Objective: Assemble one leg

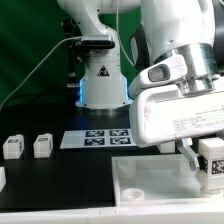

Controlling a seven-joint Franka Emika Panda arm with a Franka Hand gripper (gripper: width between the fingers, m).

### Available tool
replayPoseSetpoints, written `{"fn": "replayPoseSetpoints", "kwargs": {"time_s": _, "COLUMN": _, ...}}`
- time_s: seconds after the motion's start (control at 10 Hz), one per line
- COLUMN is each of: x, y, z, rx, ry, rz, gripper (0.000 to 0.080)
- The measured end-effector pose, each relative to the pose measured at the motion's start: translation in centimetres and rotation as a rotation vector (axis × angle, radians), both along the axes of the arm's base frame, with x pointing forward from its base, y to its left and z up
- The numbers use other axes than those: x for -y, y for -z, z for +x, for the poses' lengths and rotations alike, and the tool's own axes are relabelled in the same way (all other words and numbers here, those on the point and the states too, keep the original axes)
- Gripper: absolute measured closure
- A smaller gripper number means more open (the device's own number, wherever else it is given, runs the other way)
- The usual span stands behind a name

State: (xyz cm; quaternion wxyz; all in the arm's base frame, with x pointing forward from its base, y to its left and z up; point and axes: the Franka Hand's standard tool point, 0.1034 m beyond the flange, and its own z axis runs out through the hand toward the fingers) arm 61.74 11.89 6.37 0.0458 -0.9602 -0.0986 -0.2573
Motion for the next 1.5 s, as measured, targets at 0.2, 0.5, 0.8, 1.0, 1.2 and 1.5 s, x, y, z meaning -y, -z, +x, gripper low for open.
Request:
{"fn": "replayPoseSetpoints", "kwargs": {"time_s": 0.2, "x": -0.02, "y": -0.04, "z": 0.01, "rx": 0.002, "ry": 0.008, "rz": -0.001, "gripper": 0.0509}}
{"fn": "replayPoseSetpoints", "kwargs": {"time_s": 0.5, "x": 0.02, "y": -0.01, "z": 0.0, "rx": 0.001, "ry": 0.008, "rz": -0.001, "gripper": 0.0243}}
{"fn": "replayPoseSetpoints", "kwargs": {"time_s": 0.8, "x": 0.02, "y": -0.01, "z": 0.0, "rx": 0.001, "ry": 0.008, "rz": -0.001, "gripper": 0.0156}}
{"fn": "replayPoseSetpoints", "kwargs": {"time_s": 1.0, "x": 0.02, "y": -0.01, "z": 0.0, "rx": 0.001, "ry": 0.008, "rz": -0.001, "gripper": 0.0151}}
{"fn": "replayPoseSetpoints", "kwargs": {"time_s": 1.2, "x": 0.02, "y": -0.01, "z": 0.0, "rx": 0.001, "ry": 0.008, "rz": -0.001, "gripper": 0.015}}
{"fn": "replayPoseSetpoints", "kwargs": {"time_s": 1.5, "x": 0.02, "y": -0.01, "z": 0.0, "rx": 0.001, "ry": 0.008, "rz": -0.001, "gripper": 0.015}}
